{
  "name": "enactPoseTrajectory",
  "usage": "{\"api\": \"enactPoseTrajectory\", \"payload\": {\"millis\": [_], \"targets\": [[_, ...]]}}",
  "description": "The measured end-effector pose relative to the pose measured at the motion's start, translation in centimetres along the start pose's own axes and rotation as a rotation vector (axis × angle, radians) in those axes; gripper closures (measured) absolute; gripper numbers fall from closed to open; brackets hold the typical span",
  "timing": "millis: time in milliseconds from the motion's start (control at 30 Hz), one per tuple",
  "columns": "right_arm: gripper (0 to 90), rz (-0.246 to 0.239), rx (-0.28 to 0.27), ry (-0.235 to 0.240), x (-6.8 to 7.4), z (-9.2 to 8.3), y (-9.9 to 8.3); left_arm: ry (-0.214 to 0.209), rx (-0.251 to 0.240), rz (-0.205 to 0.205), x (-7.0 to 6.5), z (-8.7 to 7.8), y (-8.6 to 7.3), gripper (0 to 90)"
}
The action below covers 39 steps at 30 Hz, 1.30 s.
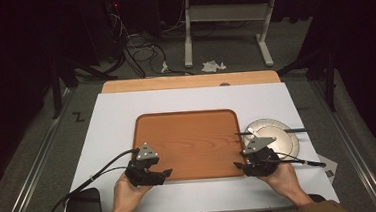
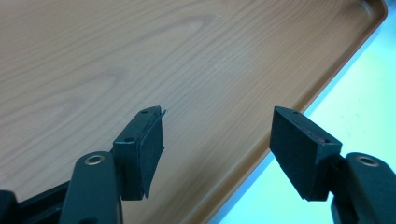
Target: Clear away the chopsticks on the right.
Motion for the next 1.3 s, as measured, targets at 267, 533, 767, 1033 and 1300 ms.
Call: {"api": "enactPoseTrajectory", "payload": {"millis": [267, 533, 767, 1033, 1300], "targets": [[58.0, -0.006, -0.033, -0.014, -0.3, -0.5, 0.1, -0.001, 0.004, -0.002, 0.1, 0.0, 0.0, 34.8], [58.3, -0.003, -0.035, -0.017, -0.5, -0.7, 0.2, -0.001, -0.002, -0.005, 0.0, 0.1, 0.0, 34.8], [57.9, 0.012, -0.052, -0.024, -1.0, -1.2, 0.3, 0.0, -0.001, -0.004, 0.0, 0.0, 0.0, 34.8], [57.9, 0.039, -0.077, -0.046, -1.6, -1.9, 0.4, 0.0, 0.004, 0.0, 0.1, 0.1, 0.0, 34.7], [57.6, 0.053, -0.085, -0.051, -2.2, -2.4, 0.6, -0.001, -0.001, -0.005, 0.0, 0.1, 0.0, 34.7]]}}
Point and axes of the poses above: each handheld gripper's, and its own axes: z roughly forward along the jaws, y roughly out of its top, x roughly to its left, the point moved 1 cm from there along z, roughly forward along the jaws, and after that the axes turned 8 degrees about -y, right-handed, at the moved point
